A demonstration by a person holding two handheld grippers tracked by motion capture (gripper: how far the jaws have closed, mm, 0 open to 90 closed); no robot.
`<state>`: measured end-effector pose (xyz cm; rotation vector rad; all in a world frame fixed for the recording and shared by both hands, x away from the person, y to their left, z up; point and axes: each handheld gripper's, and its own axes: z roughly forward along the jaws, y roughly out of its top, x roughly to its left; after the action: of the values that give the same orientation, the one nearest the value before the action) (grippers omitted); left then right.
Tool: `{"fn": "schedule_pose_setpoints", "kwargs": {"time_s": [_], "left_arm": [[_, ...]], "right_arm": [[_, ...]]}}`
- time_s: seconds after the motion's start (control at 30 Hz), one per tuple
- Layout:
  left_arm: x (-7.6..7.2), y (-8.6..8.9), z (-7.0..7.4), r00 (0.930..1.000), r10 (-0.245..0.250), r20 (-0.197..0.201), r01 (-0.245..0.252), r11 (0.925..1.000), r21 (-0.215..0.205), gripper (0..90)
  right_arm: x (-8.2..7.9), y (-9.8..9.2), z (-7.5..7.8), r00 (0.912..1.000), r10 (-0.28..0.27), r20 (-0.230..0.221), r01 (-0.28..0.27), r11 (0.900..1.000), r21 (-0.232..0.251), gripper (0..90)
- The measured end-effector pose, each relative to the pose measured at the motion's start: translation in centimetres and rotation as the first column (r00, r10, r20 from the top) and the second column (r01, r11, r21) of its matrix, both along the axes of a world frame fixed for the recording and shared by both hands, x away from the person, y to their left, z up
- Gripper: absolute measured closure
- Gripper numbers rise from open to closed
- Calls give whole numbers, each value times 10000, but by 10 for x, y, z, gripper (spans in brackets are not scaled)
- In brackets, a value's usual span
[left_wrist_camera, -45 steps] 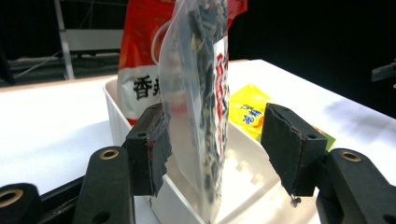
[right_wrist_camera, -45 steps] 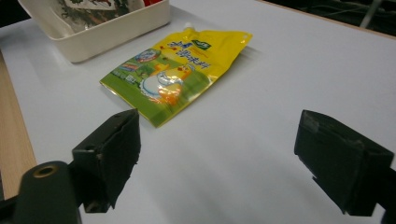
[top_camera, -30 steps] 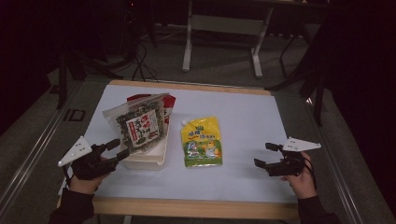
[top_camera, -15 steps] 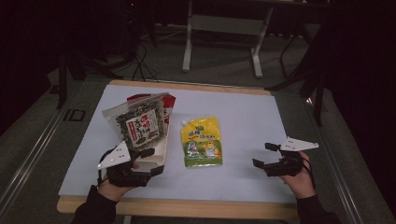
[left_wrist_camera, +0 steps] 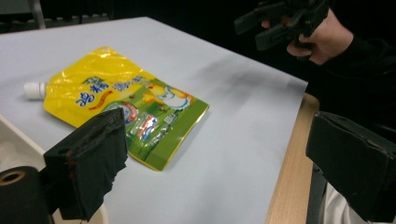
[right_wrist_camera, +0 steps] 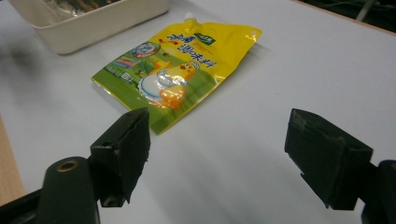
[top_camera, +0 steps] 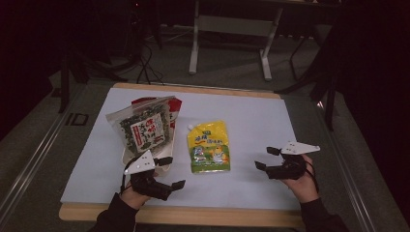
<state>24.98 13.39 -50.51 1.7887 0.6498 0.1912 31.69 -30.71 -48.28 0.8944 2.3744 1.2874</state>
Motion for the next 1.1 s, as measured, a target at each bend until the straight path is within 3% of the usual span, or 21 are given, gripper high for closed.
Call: {"fn": "schedule_pose_setpoints", "kwargs": {"time_s": [0.1, 0.23, 0.63, 0.73, 1.07, 1.1], "left_arm": [[0, -4, -2, 9997, 202, 102, -205, 9992, 339, 62], [0, -5, -4, 9996, 227, 140, -230, 9995, 233, 61], [-5, -10, -3, 9983, 138, 566, -165, 9988, 467, 61], [-6, -11, -3, 9978, 105, 661, -141, 9984, 548, 61], [-7, -11, -3, 9976, 17, 696, -56, 9985, 552, 61], [-7, -11, -3, 9976, -2, 694, -37, 9984, 555, 61]], "right_arm": [[6, 10, 0, 9999, 133, -110, -134, 9999, -78, 236], [19, 24, -1, 9995, 233, -234, -234, 9997, -56, 246], [66, 60, -3, 9978, 145, -653, -156, 9998, -156, 324], [87, 73, -9, 9950, 102, -994, -120, 9998, -182, 337], [123, 96, -26, 9823, -81, -1871, 12, 9993, -371, 361], [132, 100, -29, 9795, -160, -2010, 66, 9989, -471, 361]]}}
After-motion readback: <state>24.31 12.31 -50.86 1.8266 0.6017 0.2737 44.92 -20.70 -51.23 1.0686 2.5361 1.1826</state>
